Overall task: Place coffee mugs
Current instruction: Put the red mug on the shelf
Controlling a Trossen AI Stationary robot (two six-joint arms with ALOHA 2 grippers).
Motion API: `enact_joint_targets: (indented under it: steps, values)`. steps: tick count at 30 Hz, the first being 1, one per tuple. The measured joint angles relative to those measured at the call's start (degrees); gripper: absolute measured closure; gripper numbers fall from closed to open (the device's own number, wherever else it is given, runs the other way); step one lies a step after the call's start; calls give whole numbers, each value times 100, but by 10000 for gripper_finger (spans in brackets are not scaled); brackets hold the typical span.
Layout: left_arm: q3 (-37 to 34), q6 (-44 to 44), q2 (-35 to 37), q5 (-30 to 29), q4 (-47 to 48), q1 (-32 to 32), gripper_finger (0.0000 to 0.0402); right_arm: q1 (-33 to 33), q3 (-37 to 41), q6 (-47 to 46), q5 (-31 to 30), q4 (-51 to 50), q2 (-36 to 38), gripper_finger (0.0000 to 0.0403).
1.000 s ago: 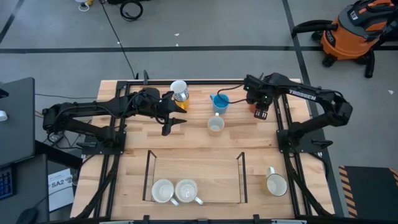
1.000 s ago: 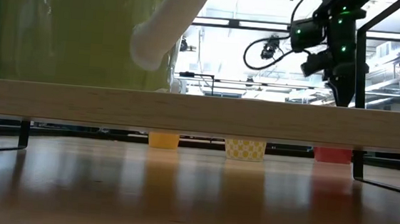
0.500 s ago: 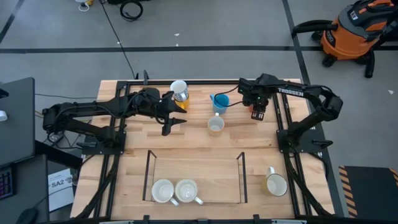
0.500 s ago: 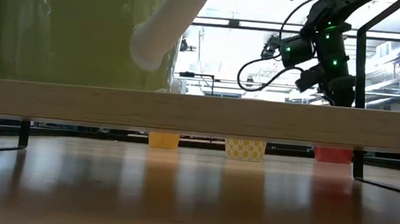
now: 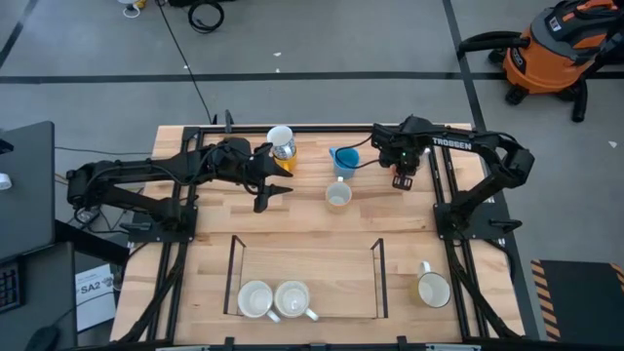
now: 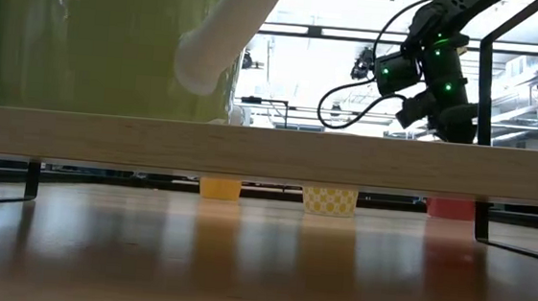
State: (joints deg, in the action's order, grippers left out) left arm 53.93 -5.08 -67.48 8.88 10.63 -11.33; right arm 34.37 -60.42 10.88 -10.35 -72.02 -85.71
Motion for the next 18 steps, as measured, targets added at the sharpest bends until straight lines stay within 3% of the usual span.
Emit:
enact_joint_targets:
  steps: [10,18]
  values:
    - [2,2,0,0,2,1,203,2,-5,-1786,611,-32,16,367]
    - [2,2,0,0,2,1,203,2,-9,-3821,1390,-51,22,366]
